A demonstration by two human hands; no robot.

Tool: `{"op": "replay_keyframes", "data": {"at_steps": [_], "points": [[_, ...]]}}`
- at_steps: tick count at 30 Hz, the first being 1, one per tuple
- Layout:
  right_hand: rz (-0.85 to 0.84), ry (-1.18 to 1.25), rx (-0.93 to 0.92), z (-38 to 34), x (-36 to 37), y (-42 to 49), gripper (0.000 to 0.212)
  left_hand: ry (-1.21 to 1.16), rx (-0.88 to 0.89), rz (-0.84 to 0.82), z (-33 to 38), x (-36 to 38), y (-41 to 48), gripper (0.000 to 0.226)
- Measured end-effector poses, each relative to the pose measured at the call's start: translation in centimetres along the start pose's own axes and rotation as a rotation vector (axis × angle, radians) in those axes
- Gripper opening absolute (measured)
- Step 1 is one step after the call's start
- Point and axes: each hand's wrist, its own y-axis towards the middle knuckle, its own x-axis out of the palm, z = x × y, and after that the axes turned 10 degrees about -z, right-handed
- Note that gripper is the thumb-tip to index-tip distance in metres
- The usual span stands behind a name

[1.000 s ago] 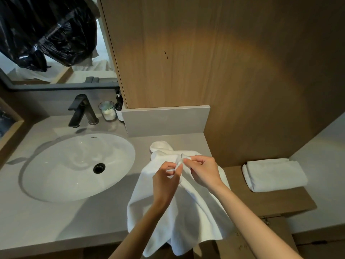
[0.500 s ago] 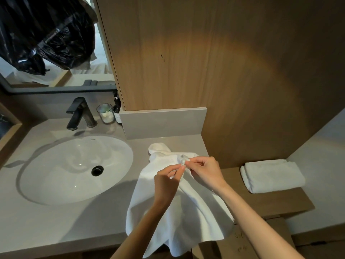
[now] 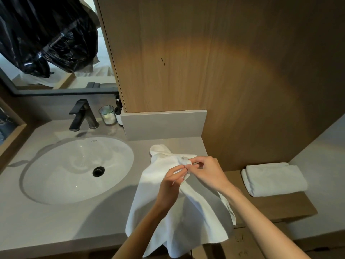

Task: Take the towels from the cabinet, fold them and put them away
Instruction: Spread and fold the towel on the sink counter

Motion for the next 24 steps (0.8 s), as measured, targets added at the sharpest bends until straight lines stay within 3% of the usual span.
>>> {"op": "replay_keyframes", "data": {"at_steps": [4,6,9,12,14,18,24], "points": [[0.004,-0.096,-0.034,0.4,-0.7,-0.8,0.013,0.028,0.064,-0.017,-1.2,0.1,-0.2,0.032],[0.012,-0.166,-0.027,0.6,-1.5,-1.4,0.011,0.045,0.092,0.099,-0.6,-0.5,0.0,0.033],[0.012,-0.33,-0.073,0.2,-3.4,-2.9,0.017,0.262,0.22,0.271,1.6,-2.0,1.5,0.029],[0.014,-0.457,-0.147,-0.6,-6.0,-4.6,0.023,0.429,0.223,-0.013,4.4,-2.6,2.8,0.033],[0.047,-0.551,-0.193,-0.8,-7.8,-5.6,0.024,0.362,0.184,-0.211,5.9,-1.8,3.1,0.033],[0.177,-0.538,-0.317,-0.8,-10.9,-7.8,0.019,0.179,0.188,-0.284,8.1,1.0,3.2,0.029],[0.291,-0.303,-0.431,-0.8,-15.6,-10.8,0.018,0.226,0.198,-0.451,11.2,7.2,1.9,0.032]]}}
